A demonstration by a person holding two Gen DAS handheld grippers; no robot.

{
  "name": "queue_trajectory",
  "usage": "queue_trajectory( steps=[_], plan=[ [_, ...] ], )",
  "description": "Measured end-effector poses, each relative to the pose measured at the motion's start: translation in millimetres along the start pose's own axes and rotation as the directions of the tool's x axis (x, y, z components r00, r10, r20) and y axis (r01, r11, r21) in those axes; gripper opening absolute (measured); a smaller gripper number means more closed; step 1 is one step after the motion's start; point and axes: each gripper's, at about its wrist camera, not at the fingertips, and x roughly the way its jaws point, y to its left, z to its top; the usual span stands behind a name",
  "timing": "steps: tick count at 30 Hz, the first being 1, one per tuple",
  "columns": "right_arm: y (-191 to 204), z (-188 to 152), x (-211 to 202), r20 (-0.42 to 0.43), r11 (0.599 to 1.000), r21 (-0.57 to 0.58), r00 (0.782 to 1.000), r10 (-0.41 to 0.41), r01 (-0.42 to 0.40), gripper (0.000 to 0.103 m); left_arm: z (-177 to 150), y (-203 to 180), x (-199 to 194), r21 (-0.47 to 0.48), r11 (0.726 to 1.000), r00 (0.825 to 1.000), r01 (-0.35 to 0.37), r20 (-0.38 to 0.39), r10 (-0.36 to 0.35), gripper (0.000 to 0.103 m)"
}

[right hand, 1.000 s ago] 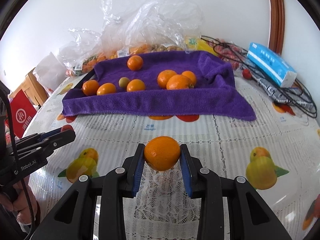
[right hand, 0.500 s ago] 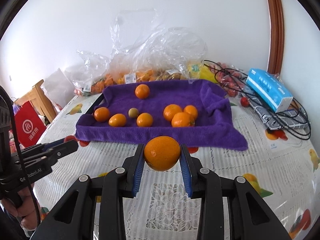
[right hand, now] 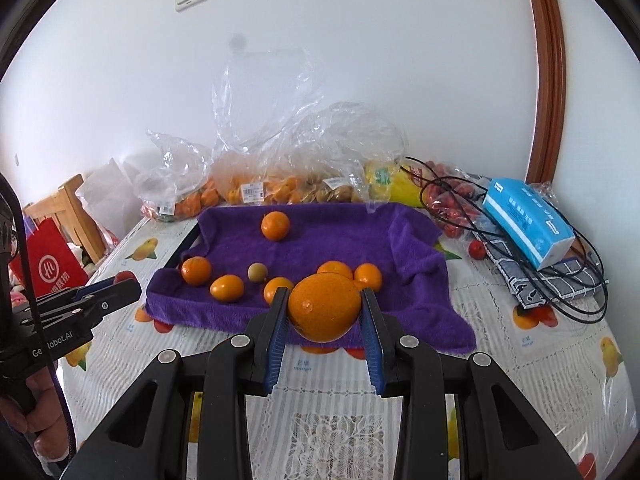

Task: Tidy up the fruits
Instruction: 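Lower both fruits onto the purple towel and open both grippers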

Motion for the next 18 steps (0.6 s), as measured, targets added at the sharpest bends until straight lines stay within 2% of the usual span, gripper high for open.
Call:
queue_trajectory(
  steps=[10,18],
  plan=[
    [1,19,19,0.011,1.0,-0.004,1.0,0.005,-0.005,0.034,24,3,12,-0.005,1.0,1.0,-0.02,0.013,0.02,0.023],
    [-10,42,44,0.014,1.0,0.012,1.0,-0.003,0.003,0.034,47,7,36,-0.026,0.999,0.999,-0.042,0.002,0.043,0.023]
  ],
)
